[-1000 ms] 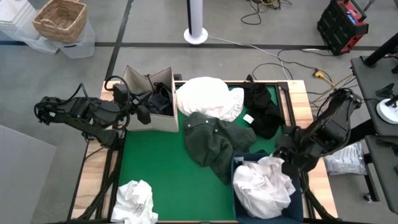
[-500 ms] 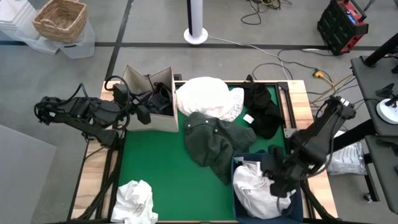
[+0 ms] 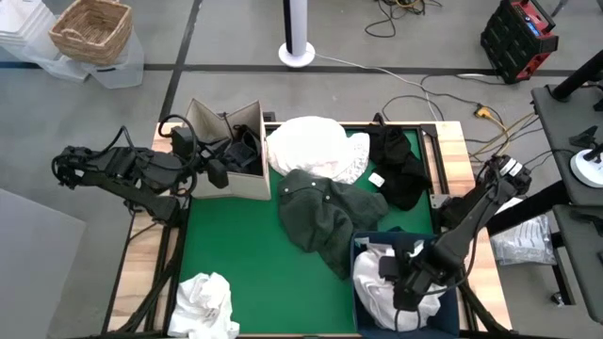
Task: Sort clothes
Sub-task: Put the center white cloth into the blue bin
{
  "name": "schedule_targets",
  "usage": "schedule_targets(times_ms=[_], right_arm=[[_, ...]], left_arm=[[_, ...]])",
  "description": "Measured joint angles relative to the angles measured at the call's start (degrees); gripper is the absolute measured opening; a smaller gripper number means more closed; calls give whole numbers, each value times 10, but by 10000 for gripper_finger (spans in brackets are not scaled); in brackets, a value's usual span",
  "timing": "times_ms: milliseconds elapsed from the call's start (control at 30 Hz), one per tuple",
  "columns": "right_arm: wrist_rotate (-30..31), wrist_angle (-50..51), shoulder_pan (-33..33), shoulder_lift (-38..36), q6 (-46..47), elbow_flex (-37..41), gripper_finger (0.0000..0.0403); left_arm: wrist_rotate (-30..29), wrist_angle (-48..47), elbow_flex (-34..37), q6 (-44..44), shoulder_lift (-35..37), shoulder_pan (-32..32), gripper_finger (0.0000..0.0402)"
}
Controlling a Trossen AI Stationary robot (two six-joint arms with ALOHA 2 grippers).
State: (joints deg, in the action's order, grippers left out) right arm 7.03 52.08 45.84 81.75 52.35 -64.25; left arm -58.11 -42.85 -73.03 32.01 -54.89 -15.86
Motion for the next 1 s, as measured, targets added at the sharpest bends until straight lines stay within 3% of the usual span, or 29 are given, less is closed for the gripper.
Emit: schedule_targets(times_ms=[167, 467, 767, 1000], right_arm=[[0, -99, 0, -2, 32, 82, 8], [0, -124, 0, -3, 56, 165, 9], [-17, -108, 0, -25, 32, 128, 9], [-14, -5, 0, -33, 44, 51, 26]], left_arm=[[0, 0, 0, 0, 0, 0, 0], [2, 0, 0, 0, 0, 0, 0], [2, 1, 0, 4, 0, 0, 0], [8, 20, 0, 5, 0, 0, 0]])
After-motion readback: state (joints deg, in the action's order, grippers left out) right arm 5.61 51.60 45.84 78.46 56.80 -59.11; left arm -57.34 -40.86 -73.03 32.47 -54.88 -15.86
